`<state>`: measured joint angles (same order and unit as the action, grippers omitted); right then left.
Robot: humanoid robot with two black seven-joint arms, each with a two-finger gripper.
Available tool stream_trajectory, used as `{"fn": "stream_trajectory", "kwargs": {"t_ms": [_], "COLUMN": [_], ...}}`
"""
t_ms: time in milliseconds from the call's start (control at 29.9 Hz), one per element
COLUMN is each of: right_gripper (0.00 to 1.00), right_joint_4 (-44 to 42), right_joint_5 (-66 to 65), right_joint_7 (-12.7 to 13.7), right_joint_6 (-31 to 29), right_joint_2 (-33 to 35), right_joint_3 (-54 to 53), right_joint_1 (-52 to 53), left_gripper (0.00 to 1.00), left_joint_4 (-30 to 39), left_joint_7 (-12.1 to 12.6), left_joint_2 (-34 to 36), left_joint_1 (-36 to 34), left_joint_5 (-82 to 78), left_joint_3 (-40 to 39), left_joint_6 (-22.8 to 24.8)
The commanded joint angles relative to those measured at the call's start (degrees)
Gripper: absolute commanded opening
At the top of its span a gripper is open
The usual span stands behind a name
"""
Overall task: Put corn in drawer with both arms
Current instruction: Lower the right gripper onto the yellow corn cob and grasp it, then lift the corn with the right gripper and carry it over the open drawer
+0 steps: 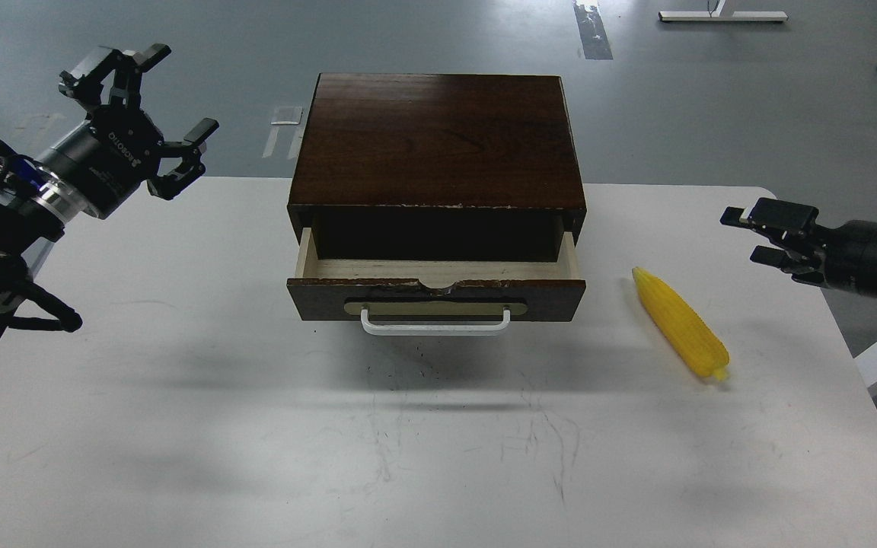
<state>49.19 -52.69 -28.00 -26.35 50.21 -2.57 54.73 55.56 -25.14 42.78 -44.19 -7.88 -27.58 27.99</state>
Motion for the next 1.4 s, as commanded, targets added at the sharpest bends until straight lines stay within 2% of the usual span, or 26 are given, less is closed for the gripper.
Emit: {"fn": "stream_trajectory", "kwargs": {"t_ms": [0,201,468,568,635,669,735,802,869,903,1003,1136,1370], "right_gripper": [1.00,1.00,1.00,0.96,0.89,0.77,0.61,0.36,0.20,0.17,0.08,0.08,0.08], "right_joint_4": [0.03,-0.15,-0.59,-1.29,-1.38,-1.29,-1.29,-1.20,-1.03,-0.94,-0.59,1.86,7.40], "right_joint_5": [-12.84,-16.92,-17.45,-17.45,-17.45,-17.36,-17.45,-17.45,-17.45,-17.45,-17.54,-17.54,-17.45], "right_joint_7": [0.00,0.00,0.00,0.00,0.00,0.00,0.00,0.00,0.00,0.00,0.00,0.00,0.00], "right_joint_6": [5.32,11.75,12.11,12.29,13.25,13.69,13.69,13.69,13.69,13.69,13.69,13.69,12.47], "right_joint_2": [-0.11,-3.17,-8.38,-9.78,-10.40,-10.48,-10.48,-10.48,-10.40,-10.40,-9.87,-7.77,-4.69], "right_joint_3": [1.59,9.33,12.42,16.71,18.65,19.35,19.71,19.89,19.89,19.89,19.97,19.89,20.15], "right_joint_1": [-1.29,-1.04,0.55,2.21,2.83,3.10,3.18,3.19,3.27,3.27,3.62,6.87,25.03], "left_gripper": [0.98,0.98,0.98,0.98,0.98,0.98,0.98,0.98,0.98,0.98,0.98,0.98,0.98], "left_joint_4": [0.07,0.33,0.77,0.77,0.78,0.77,0.86,0.86,0.86,0.86,0.86,0.86,0.86], "left_joint_7": [-0.08,-0.08,-0.08,-0.08,-0.08,-0.08,-0.08,-0.08,-0.08,-0.08,-0.08,-0.08,0.01], "left_joint_2": [-0.33,-0.33,-0.33,-0.33,-0.33,-0.33,-0.33,-0.33,-0.33,-0.33,-0.24,-0.24,-0.33], "left_joint_1": [0.16,0.16,0.16,0.16,0.16,0.16,0.16,0.16,0.16,0.16,0.16,0.16,-0.02], "left_joint_5": [-0.03,-0.03,-0.20,-0.20,-0.29,-0.29,-0.38,-0.38,-0.47,-0.47,-0.47,-0.55,-0.55], "left_joint_3": [-0.02,-0.11,-0.11,-0.11,-0.11,-0.11,-0.11,-0.11,-0.11,-0.11,-0.11,-0.11,-0.19], "left_joint_6": [0.01,0.01,0.01,0.01,0.01,0.01,0.01,0.01,0.01,0.01,0.01,0.01,0.01]}}
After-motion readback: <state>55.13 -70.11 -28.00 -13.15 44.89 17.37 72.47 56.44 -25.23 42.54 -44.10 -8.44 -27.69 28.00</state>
